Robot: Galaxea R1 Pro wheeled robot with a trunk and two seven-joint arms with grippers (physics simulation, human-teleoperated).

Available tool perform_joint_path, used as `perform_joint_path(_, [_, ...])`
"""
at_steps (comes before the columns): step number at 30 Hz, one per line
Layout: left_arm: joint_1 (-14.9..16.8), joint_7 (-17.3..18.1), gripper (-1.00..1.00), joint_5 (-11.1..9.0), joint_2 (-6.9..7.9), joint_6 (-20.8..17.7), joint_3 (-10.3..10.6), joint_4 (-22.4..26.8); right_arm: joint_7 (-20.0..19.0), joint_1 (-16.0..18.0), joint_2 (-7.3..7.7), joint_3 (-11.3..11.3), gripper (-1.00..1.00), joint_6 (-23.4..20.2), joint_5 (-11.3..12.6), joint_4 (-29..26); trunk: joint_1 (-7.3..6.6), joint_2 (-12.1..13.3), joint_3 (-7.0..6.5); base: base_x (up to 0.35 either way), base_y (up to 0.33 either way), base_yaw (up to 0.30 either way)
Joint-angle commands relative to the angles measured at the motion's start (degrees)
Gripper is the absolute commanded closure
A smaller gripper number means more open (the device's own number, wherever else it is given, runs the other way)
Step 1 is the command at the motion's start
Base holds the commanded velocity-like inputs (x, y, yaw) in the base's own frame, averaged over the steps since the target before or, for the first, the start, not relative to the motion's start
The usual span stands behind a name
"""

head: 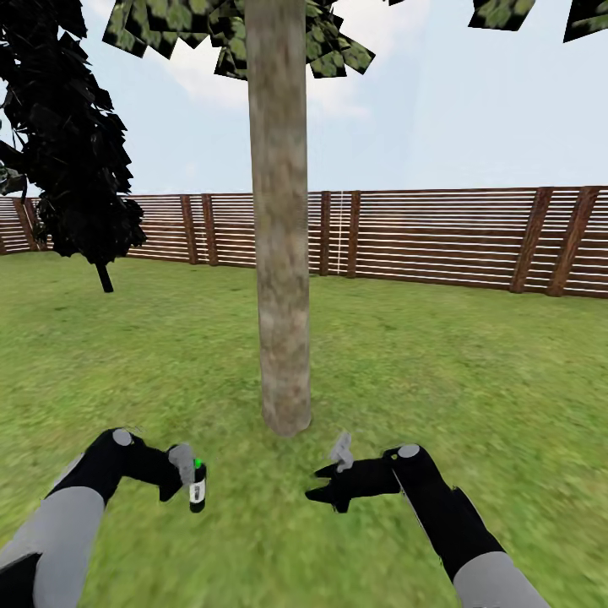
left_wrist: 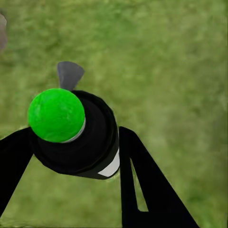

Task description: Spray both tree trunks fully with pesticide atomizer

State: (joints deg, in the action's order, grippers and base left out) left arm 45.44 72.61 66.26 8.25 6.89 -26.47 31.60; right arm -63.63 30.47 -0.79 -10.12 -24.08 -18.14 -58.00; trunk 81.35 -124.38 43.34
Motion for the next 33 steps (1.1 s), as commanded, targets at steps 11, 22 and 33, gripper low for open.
perform_joint_path(11, [-0.2,-19.2,1.00,-1.3,-1.77,-12.7,-31.9,-0.3,4.5,-0.5,7.38,54.6,-1.00,3.0,-0.8,6.7,0.00,0.0,0.00,0.000,0.000,0.000])
perform_joint_path(22, [-0.7,-46.0,1.00,-1.5,-7.24,-17.1,-33.7,-0.5,32.6,-0.5,7.63,65.8,-1.00,18.6,-1.1,20.2,0.00,0.0,0.00,0.000,0.000,0.000])
perform_joint_path(33, [-0.6,-46.2,1.00,-1.4,-10.35,-17.2,-33.6,-0.9,33.8,-0.5,8.24,66.0,-1.00,19.4,-1.0,23.0,0.00,0.0,0.00,0.000,0.000,0.000])
